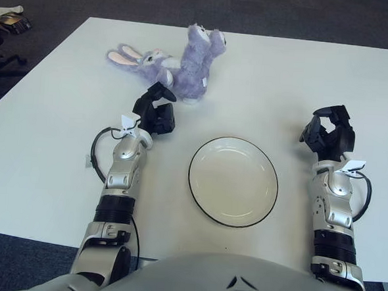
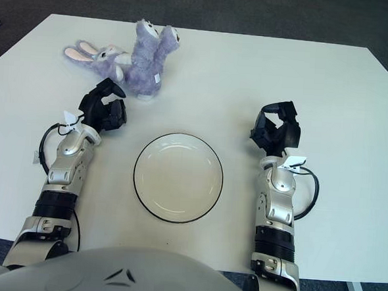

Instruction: Put the doll into the plate.

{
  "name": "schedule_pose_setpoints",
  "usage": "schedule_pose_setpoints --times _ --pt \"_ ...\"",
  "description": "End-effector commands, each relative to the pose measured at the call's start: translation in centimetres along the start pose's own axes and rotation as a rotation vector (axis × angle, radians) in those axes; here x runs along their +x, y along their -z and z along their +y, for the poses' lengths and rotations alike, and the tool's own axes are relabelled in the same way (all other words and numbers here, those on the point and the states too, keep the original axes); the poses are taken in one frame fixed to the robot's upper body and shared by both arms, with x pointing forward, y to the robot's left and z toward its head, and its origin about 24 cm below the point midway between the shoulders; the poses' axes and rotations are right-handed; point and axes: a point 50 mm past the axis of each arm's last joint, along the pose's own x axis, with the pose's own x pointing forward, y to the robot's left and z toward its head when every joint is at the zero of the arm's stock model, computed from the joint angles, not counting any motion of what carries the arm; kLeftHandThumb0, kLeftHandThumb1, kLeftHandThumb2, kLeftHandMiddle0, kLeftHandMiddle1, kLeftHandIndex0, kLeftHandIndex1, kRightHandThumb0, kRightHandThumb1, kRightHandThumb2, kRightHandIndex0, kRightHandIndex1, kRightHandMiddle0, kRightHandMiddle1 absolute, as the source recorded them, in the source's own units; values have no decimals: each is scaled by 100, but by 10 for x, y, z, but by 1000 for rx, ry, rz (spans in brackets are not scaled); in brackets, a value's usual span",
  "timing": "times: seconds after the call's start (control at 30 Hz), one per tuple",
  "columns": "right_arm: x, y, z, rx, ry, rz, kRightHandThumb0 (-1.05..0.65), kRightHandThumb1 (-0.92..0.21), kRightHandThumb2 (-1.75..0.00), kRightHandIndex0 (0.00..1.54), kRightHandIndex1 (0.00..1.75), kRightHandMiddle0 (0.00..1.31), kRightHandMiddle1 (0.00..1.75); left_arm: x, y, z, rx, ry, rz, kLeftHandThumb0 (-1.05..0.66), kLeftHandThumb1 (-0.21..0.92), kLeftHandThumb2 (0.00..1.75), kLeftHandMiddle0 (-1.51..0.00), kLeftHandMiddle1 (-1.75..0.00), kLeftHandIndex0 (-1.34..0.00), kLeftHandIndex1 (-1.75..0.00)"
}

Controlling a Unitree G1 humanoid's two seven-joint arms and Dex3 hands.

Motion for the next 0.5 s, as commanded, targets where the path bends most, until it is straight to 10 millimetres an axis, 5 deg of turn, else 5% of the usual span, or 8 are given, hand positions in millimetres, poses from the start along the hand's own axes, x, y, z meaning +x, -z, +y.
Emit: schedule_pose_setpoints --times 0.0,0.47 --pt "-20 25 -2 16 26 117 -39 -68 -86 111 175 35 175 -9 15 1 -23 -16 58 -46 37 125 -111 -175 -57 -175" --pt "-20 25 -2 14 21 120 -39 -67 -87 110 175 35 175 -9 15 1 -28 -8 65 -46 38 124 -111 -175 -56 -175"
